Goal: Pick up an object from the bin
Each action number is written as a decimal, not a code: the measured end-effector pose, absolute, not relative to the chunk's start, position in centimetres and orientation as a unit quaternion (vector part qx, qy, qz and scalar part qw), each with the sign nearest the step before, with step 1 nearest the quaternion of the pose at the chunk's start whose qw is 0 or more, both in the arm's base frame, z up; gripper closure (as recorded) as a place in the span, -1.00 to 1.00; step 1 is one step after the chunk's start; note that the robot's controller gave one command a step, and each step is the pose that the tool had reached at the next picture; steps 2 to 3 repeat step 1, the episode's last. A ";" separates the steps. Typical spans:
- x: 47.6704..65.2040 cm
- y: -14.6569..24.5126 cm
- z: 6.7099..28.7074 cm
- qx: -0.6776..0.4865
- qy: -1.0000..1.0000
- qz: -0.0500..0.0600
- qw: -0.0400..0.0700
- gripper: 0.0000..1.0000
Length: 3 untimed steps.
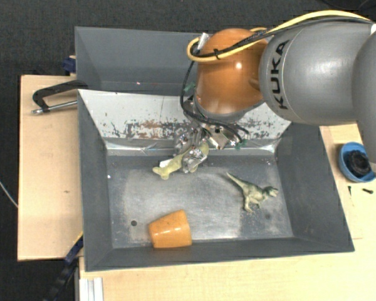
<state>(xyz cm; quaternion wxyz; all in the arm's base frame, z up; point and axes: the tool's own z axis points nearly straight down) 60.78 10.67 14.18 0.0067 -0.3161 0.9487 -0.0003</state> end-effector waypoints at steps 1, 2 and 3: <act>61.0 10.8 18.6 -0.316 0.949 0.000 0.006 1.00; 61.0 10.8 18.6 -0.316 0.949 0.000 0.006 1.00; 61.0 10.8 18.6 -0.316 0.949 0.000 0.006 1.00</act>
Offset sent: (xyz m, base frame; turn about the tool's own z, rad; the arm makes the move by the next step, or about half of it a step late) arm 0.0000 0.0000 0.0393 0.0000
